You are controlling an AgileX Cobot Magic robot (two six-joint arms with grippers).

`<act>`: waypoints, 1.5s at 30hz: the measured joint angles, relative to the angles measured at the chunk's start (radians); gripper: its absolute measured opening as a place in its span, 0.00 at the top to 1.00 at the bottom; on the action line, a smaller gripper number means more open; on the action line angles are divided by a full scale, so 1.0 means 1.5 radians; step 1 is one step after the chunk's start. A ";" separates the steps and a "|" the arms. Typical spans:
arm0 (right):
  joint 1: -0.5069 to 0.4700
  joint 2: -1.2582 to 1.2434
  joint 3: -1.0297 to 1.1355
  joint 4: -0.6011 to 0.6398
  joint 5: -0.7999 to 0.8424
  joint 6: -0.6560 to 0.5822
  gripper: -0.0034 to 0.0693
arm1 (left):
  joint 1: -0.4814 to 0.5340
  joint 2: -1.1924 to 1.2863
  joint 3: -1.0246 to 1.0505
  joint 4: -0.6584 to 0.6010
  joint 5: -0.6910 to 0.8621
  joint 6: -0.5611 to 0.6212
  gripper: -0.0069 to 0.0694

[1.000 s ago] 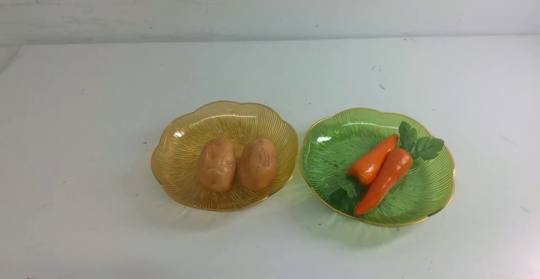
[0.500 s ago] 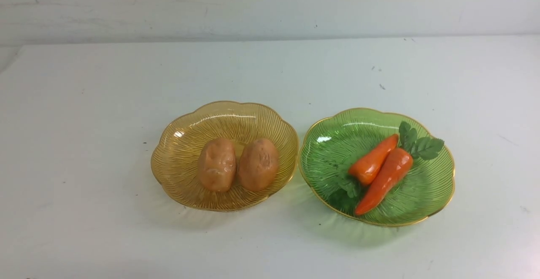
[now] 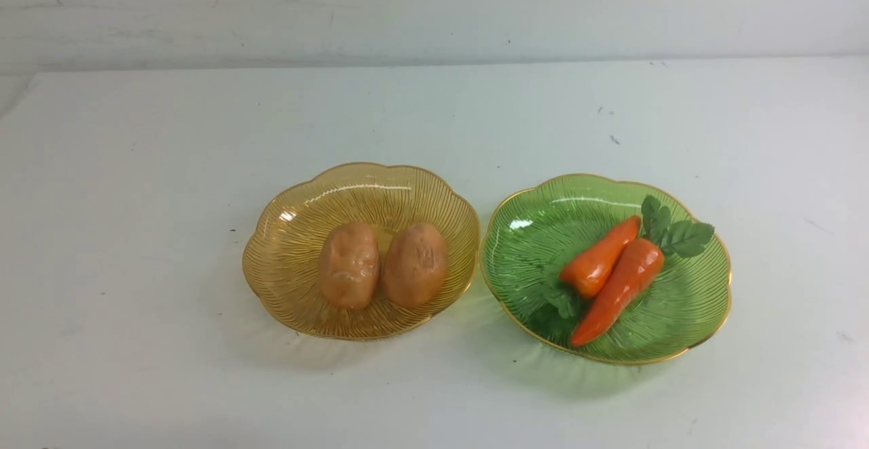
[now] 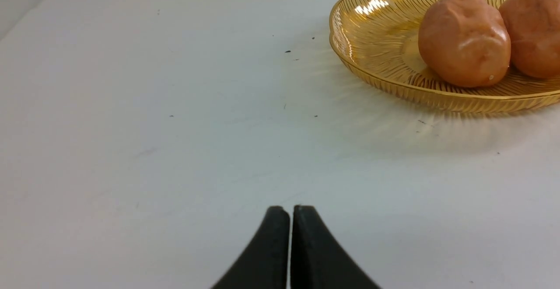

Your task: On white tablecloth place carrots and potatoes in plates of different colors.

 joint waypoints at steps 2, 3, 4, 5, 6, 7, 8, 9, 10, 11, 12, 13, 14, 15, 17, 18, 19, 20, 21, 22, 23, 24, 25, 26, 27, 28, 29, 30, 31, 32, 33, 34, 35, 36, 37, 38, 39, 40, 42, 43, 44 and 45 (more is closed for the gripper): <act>-0.035 -0.008 0.041 -0.025 0.012 -0.006 0.97 | 0.000 0.000 0.000 0.000 0.000 0.000 0.91; -0.055 -0.011 0.075 -0.038 0.015 -0.007 0.97 | 0.000 0.000 0.000 0.000 0.000 0.000 0.91; -0.070 -0.016 0.103 -0.047 0.019 -0.008 0.97 | 0.000 0.000 0.000 0.000 0.000 0.000 0.91; -0.076 -0.019 0.115 -0.050 0.019 -0.008 0.97 | 0.000 0.000 0.000 0.000 0.000 0.000 0.91; -0.087 -0.022 0.133 -0.056 0.021 -0.008 0.97 | 0.000 0.000 0.000 0.000 0.000 0.000 0.91; -0.094 -0.024 0.151 -0.059 0.022 -0.008 0.97 | 0.000 0.000 0.000 0.000 0.000 0.000 0.91; -0.100 -0.026 0.176 -0.060 0.023 -0.008 0.97 | 0.000 0.000 0.000 0.000 0.000 0.000 0.91; -0.107 -0.026 0.195 -0.061 0.025 -0.008 0.97 | 0.000 0.000 0.000 0.000 0.000 0.000 0.91; -0.114 -0.026 0.214 -0.063 0.032 -0.008 0.97 | 0.000 0.000 0.000 0.000 0.000 0.000 0.91; -0.120 -0.026 0.225 -0.063 0.039 -0.008 0.97 | 0.000 0.000 0.000 0.000 0.000 0.000 0.91; -0.127 -0.026 0.234 -0.063 0.060 -0.008 0.97 | 0.000 0.000 0.000 0.000 0.000 0.000 0.91; -0.132 -0.026 0.237 -0.063 0.078 -0.008 0.97 | 0.000 0.000 0.000 0.000 0.000 0.000 0.91; -0.135 -0.026 0.238 -0.062 0.109 -0.008 0.97 | 0.000 0.000 0.000 0.000 0.000 0.000 0.91; -0.136 -0.026 0.238 -0.064 0.123 -0.009 0.97 | 0.000 0.000 0.000 0.000 0.000 0.000 0.91; -0.138 -0.026 0.237 -0.068 0.129 -0.011 0.97 | 0.000 0.000 0.000 0.000 0.000 0.000 0.91; -0.138 -0.026 0.237 -0.069 0.129 -0.011 0.97 | 0.000 0.000 0.000 0.000 0.000 0.000 0.91; -0.138 -0.026 0.237 -0.069 0.130 -0.013 0.97 | 0.000 0.000 0.000 0.000 0.000 0.000 0.91; -0.139 -0.026 0.237 -0.069 0.131 -0.013 0.97 | 0.000 0.000 0.000 0.000 0.000 0.000 0.91; -0.139 -0.026 0.237 -0.070 0.131 -0.013 0.97 | 0.000 0.000 0.000 0.000 0.000 0.000 0.91; -0.139 -0.026 0.237 -0.070 0.132 -0.013 0.97 | 0.000 0.000 0.000 0.000 0.000 0.000 0.91; -0.139 -0.026 0.237 -0.071 0.132 -0.013 0.97 | 0.000 0.000 0.000 0.000 0.000 0.000 0.91; -0.139 -0.026 0.237 -0.071 0.132 -0.013 0.97 | 0.000 0.000 0.000 0.000 0.000 0.000 0.91; -0.139 -0.026 0.237 -0.071 0.132 -0.013 0.97 | 0.000 0.000 0.000 0.000 0.000 0.000 0.91; -0.139 -0.026 0.237 -0.071 0.132 -0.013 0.97 | 0.000 0.000 0.000 0.000 0.000 0.000 0.91; -0.139 -0.026 0.237 -0.071 0.132 -0.013 0.97 | 0.000 0.000 0.000 0.000 0.000 0.000 0.91; -0.139 -0.026 0.237 -0.071 0.132 -0.013 0.97 | 0.000 0.000 0.000 0.000 0.000 0.000 0.91; -0.139 -0.026 0.237 -0.071 0.132 -0.013 0.97 | 0.000 0.000 0.000 0.000 0.000 0.000 0.91; -0.139 -0.026 0.237 -0.071 0.132 -0.013 0.97 | 0.000 0.000 0.000 0.000 0.000 0.000 0.91; -0.139 -0.026 0.237 -0.071 0.132 -0.013 0.97 | 0.000 0.000 0.000 0.000 0.000 0.000 0.91; -0.139 -0.026 0.237 -0.071 0.132 -0.013 0.97 | 0.000 0.000 0.000 0.000 0.000 0.000 0.91; -0.139 -0.026 0.237 -0.071 0.132 -0.013 0.97 | 0.000 0.000 0.000 0.000 0.000 0.000 0.91; -0.139 -0.026 0.237 -0.071 0.132 -0.013 0.97 | 0.000 0.000 0.000 0.000 0.000 0.000 0.91; -0.139 -0.026 0.237 -0.071 0.132 -0.013 0.97 | 0.000 0.000 0.000 0.000 0.000 0.000 0.91; -0.139 -0.026 0.237 -0.071 0.132 -0.013 0.97 | 0.000 0.000 0.000 0.000 0.000 0.000 0.91; -0.139 -0.026 0.237 -0.071 0.132 -0.013 0.97 | 0.000 0.000 0.000 0.000 0.000 0.000 0.91; -0.139 -0.026 0.237 -0.071 0.132 -0.013 0.97 | 0.000 0.000 0.000 0.000 0.000 0.000 0.91; -0.139 -0.026 0.237 -0.071 0.132 -0.013 0.97 | 0.000 0.000 0.000 0.000 0.000 0.000 0.91; -0.139 -0.026 0.237 -0.071 0.132 -0.013 0.97 | 0.000 0.000 0.000 0.000 0.000 0.000 0.91; -0.139 -0.026 0.237 -0.071 0.132 -0.013 0.97 | 0.000 0.000 0.000 0.000 0.000 0.000 0.91; -0.139 -0.026 0.237 -0.071 0.132 -0.013 0.97 | 0.000 0.000 0.000 0.000 0.000 0.000 0.91; -0.139 -0.026 0.237 -0.071 0.132 -0.013 0.97 | 0.000 0.000 0.000 0.000 0.000 0.000 0.91; -0.139 -0.026 0.237 -0.071 0.132 -0.013 0.97 | 0.000 0.000 0.000 0.000 0.000 0.000 0.91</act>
